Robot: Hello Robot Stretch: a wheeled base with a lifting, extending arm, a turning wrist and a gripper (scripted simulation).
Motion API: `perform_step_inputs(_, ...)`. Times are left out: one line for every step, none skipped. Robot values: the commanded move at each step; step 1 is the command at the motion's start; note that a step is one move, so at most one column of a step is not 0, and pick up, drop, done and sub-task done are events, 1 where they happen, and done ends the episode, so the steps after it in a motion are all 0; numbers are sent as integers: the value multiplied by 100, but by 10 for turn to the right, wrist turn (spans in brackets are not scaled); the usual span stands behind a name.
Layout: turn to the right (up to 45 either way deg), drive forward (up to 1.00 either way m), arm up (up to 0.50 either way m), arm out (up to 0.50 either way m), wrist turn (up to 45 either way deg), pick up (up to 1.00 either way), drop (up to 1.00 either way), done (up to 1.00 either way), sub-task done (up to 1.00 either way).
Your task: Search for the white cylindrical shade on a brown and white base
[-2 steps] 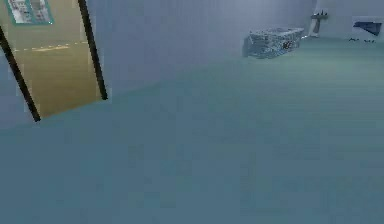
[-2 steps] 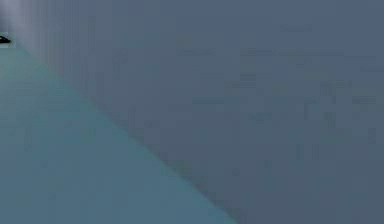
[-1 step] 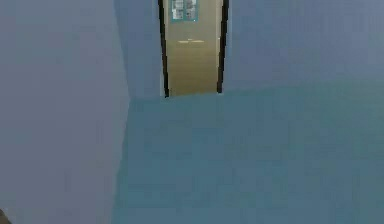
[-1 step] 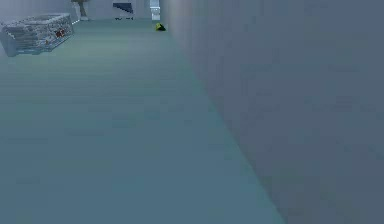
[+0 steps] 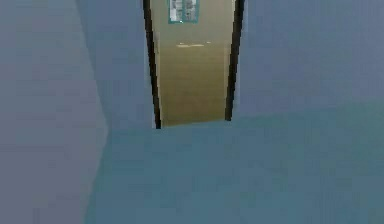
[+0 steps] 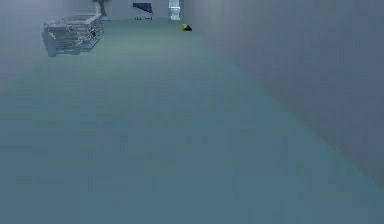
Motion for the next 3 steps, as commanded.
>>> perform_step_inputs(0, 100, 0, 0, 0, 0, 0, 0, 0)
perform_step_inputs(0, 100, 0, 0, 0, 0, 0, 0, 0)
perform_step_inputs(0, 65, 0, 0, 0, 0, 0, 0, 0)
